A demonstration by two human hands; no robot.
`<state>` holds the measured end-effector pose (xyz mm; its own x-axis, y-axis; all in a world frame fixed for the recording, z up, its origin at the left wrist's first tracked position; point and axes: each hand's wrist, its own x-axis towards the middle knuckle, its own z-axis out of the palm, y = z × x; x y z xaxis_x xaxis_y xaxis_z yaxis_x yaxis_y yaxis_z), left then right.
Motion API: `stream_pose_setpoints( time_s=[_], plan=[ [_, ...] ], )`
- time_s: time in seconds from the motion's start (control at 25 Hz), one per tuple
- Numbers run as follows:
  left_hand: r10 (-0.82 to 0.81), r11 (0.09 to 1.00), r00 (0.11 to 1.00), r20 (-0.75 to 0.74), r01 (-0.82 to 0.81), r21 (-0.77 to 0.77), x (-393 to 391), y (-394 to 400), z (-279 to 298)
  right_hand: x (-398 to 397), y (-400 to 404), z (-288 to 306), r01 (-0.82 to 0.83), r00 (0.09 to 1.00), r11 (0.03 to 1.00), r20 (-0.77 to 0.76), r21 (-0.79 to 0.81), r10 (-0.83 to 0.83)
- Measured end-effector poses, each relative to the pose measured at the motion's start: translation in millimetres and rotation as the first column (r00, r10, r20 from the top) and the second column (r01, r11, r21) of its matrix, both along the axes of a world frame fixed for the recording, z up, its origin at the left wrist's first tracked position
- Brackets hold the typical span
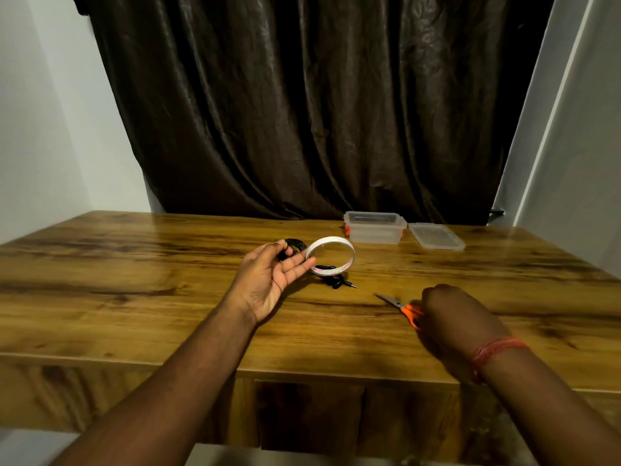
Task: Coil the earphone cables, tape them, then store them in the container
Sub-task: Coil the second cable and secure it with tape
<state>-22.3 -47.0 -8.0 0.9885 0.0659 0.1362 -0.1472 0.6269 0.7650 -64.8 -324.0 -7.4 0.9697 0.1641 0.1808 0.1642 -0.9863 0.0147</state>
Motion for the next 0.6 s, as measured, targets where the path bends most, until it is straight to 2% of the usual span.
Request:
stream_pose_setpoints(
  time_s=[0.08, 0.2, 0.24, 0.28, 0.32, 0.36, 0.4, 0.44, 0.48, 0.52, 0.6],
  plan=[
    [0.009, 1.0, 1.0, 0.005, -0.009, -0.018, 1, 2, 0, 4, 1, -2, 0.02, 1.0, 0.999, -0.007, 0.041, -0.02],
    [0.027, 0.998, 1.0, 0.01, -0.027, -0.064, 5, 5, 0, 8, 7, -3, 0.004, 1.0, 1.0, 0.001, 0.018, -0.004],
    [0.041, 0.996, 0.999, 0.006, -0.041, -0.076, 6, 6, -1, 7, 10, -5, -0.015, 0.999, 0.996, 0.03, 0.084, 0.013],
    [0.057, 0.995, 0.998, -0.002, -0.057, -0.085, 8, 7, -1, 4, 16, -7, -0.037, 0.998, 0.973, 0.05, 0.23, 0.026],
    [0.073, 0.993, 0.997, -0.008, -0.073, -0.091, 9, 7, -2, 1, 25, -10, -0.05, 0.999, 0.897, 0.035, 0.44, 0.038],
    [0.087, 0.992, 0.996, -0.011, -0.087, -0.095, 10, 8, -3, -3, 36, -12, -0.045, 0.996, 0.747, -0.027, 0.663, 0.083],
    [0.099, 0.99, 0.995, -0.013, -0.1, -0.096, 11, 8, -4, -5, 49, -14, -0.012, 0.977, 0.536, -0.105, 0.844, 0.186],
    [0.108, 0.989, 0.994, -0.014, -0.109, -0.097, 13, 9, -5, -5, 63, -16, 0.045, 0.938, 0.321, -0.151, 0.946, 0.313],
    [0.115, 0.989, 0.993, -0.015, -0.116, -0.096, 14, 9, -5, -3, 77, -19, 0.096, 0.895, 0.154, -0.153, 0.983, 0.42],
    [0.121, 0.988, 0.993, -0.014, -0.121, -0.095, 15, 8, -6, 1, 89, -21, 0.122, 0.864, 0.051, -0.131, 0.991, 0.486],
    [0.133, 0.987, 0.991, -0.017, -0.134, -0.09, 17, 8, -6, 12, 111, -22, 0.137, 0.831, -0.027, -0.1, 0.99, 0.547]
  ],
)
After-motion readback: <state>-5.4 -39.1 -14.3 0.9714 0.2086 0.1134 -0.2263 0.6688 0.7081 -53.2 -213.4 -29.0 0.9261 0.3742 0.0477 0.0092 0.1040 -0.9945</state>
